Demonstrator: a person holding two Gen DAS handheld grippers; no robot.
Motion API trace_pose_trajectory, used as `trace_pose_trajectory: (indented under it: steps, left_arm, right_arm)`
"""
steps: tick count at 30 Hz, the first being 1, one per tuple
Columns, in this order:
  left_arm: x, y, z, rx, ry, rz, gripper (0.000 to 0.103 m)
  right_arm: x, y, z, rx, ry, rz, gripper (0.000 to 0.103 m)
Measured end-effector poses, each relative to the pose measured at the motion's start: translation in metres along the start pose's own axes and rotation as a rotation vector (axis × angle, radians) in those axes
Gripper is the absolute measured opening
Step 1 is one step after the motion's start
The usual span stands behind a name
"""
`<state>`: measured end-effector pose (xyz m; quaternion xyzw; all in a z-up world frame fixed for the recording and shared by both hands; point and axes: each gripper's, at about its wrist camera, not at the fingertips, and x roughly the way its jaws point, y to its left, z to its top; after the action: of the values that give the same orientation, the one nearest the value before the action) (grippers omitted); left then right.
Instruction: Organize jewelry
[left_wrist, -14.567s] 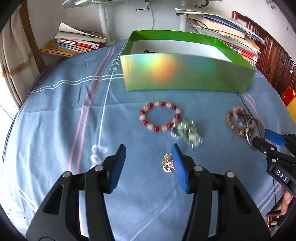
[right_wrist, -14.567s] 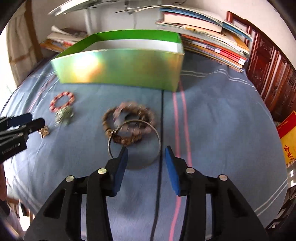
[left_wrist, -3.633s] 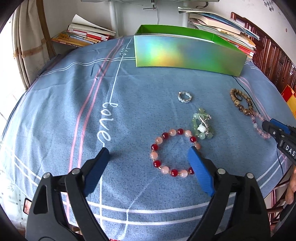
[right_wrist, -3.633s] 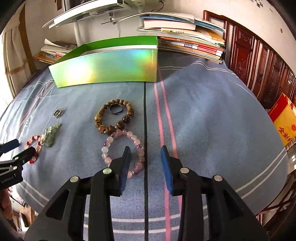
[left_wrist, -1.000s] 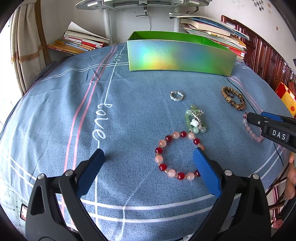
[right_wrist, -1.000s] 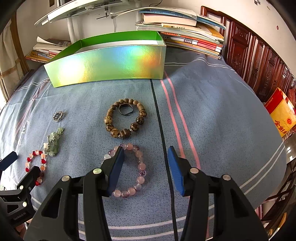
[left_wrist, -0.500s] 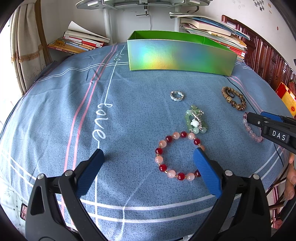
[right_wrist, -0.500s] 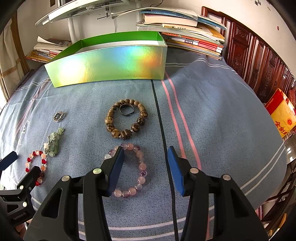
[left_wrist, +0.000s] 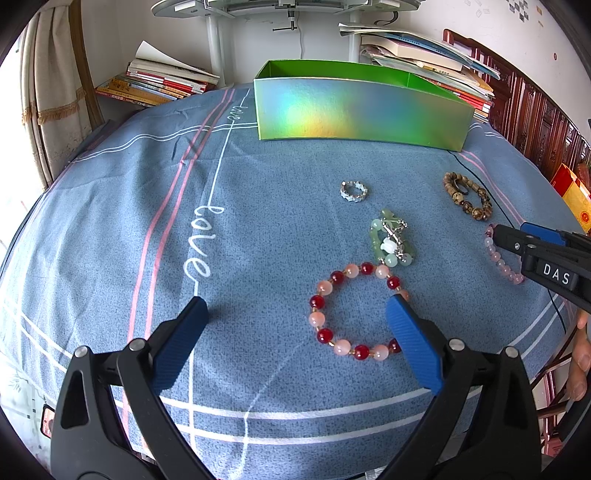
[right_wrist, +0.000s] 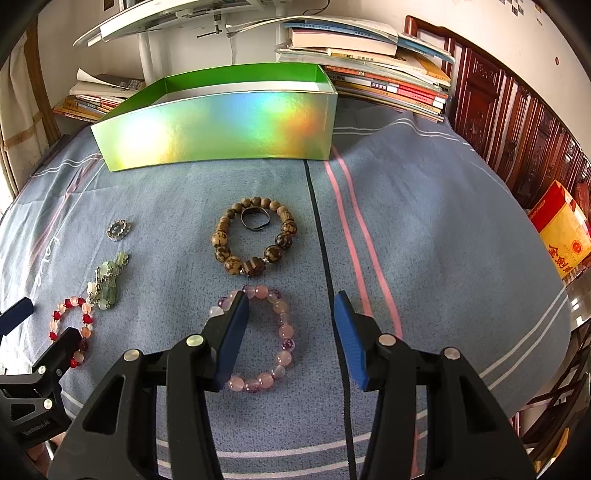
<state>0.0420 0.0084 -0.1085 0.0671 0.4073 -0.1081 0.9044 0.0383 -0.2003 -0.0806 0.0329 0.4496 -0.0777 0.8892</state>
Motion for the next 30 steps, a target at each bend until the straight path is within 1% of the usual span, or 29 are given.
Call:
trace_pose_trajectory:
  steps: [19, 21, 22, 24, 25, 28, 30]
  left_arm:
    - [-0.0001, -0.0007, 0.0005, -0.001, 0.001, 0.001, 0.096]
    - [-0.0003, -0.0006, 0.0006, -0.002, 0.001, -0.004, 0.094]
    - [-0.0007, -0.001, 0.0006, 0.0, -0.002, -0.008, 0.091]
    - [-0.0023, -0.0023, 0.0007, 0.0, -0.009, -0.007, 0.078]
    - [-0.0031, -0.0027, 0.0009, -0.001, -0.012, -0.006, 0.075]
    - [-0.0056, -0.0038, 0.0012, 0.004, -0.016, -0.013, 0.055]
    - [-0.008, -0.0051, 0.0018, 0.006, -0.015, -0.017, 0.031]
  right_arm:
    - [-0.0003, 0.0021, 0.0003, -0.009, -0.005, -0.009, 0.049]
    - [-0.0004, 0.0023, 0.0004, -0.012, -0.005, -0.009, 0.048]
    - [-0.0005, 0.0025, 0.0002, -0.014, -0.005, -0.007, 0.047]
    - [-0.0014, 0.0032, 0.0004, -0.018, -0.005, 0.006, 0.038]
    - [-0.0021, 0.0043, 0.0006, -0.021, -0.003, 0.014, 0.036]
    - [-0.0035, 0.0075, 0.0004, -0.037, -0.003, 0.027, 0.025]
    - [-0.0042, 0.0096, -0.0005, -0.044, -0.003, 0.034, 0.019]
